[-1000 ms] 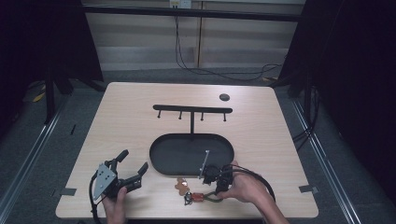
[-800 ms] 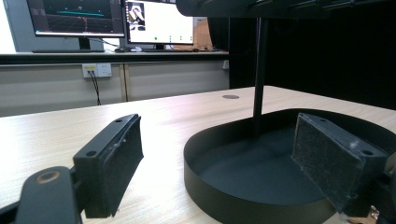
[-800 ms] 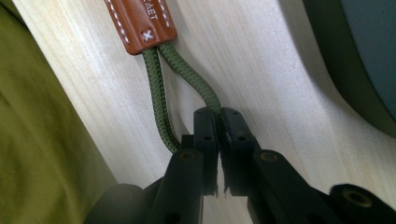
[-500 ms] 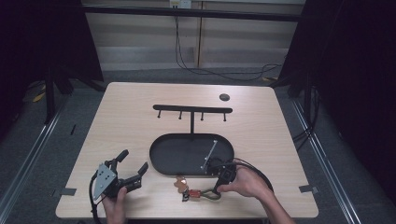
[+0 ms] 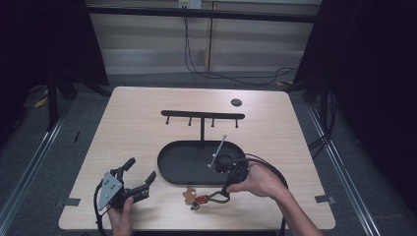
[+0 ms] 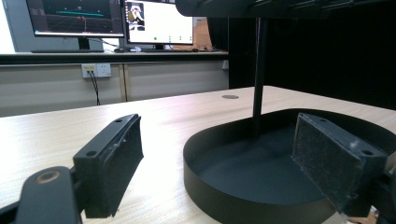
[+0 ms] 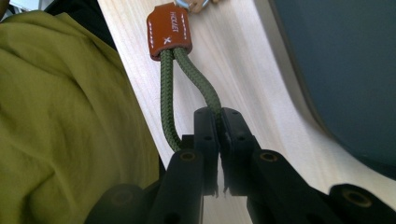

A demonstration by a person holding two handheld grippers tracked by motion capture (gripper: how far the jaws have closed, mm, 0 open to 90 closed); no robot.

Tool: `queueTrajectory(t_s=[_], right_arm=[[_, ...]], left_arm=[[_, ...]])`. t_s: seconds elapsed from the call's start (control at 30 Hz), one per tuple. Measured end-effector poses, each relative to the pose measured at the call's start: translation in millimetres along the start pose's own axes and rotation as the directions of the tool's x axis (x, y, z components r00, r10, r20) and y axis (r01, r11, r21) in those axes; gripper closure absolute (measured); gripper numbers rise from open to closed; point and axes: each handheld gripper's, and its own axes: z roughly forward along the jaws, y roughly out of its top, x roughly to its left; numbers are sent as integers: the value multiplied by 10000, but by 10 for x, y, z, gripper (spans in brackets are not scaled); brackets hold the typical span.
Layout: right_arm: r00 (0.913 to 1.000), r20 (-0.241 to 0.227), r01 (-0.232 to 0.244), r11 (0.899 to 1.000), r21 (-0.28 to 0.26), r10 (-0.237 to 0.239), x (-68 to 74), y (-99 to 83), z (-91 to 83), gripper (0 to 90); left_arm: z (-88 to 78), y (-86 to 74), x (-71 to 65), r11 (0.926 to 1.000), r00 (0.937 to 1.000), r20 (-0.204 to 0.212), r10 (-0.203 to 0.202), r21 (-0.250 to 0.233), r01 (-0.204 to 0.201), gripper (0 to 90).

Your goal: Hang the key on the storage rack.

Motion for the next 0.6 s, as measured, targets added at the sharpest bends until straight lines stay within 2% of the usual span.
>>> queueTrajectory(t_s=[0.27,0.3,0.4,0.5,0.6], right_arm=[[9995,130,278,9996,-57,-277,42,116,-201,859],[9991,252,351,9993,-131,-347,64,150,-281,859],[9988,327,384,9990,-250,-375,85,172,-362,859],[9976,291,641,9974,-326,-631,108,180,-461,858],[9970,477,632,9964,-557,-605,138,192,-598,859]], left_arm=[[0,0,0,10000,10000,-1,0,3,0,158],[0,0,0,10000,10000,0,2,1,-2,158],[0,0,0,10000,10000,-2,-2,2,2,158],[0,0,0,10000,10000,-1,1,5,-1,158],[0,0,0,10000,10000,-2,0,4,0,158]])
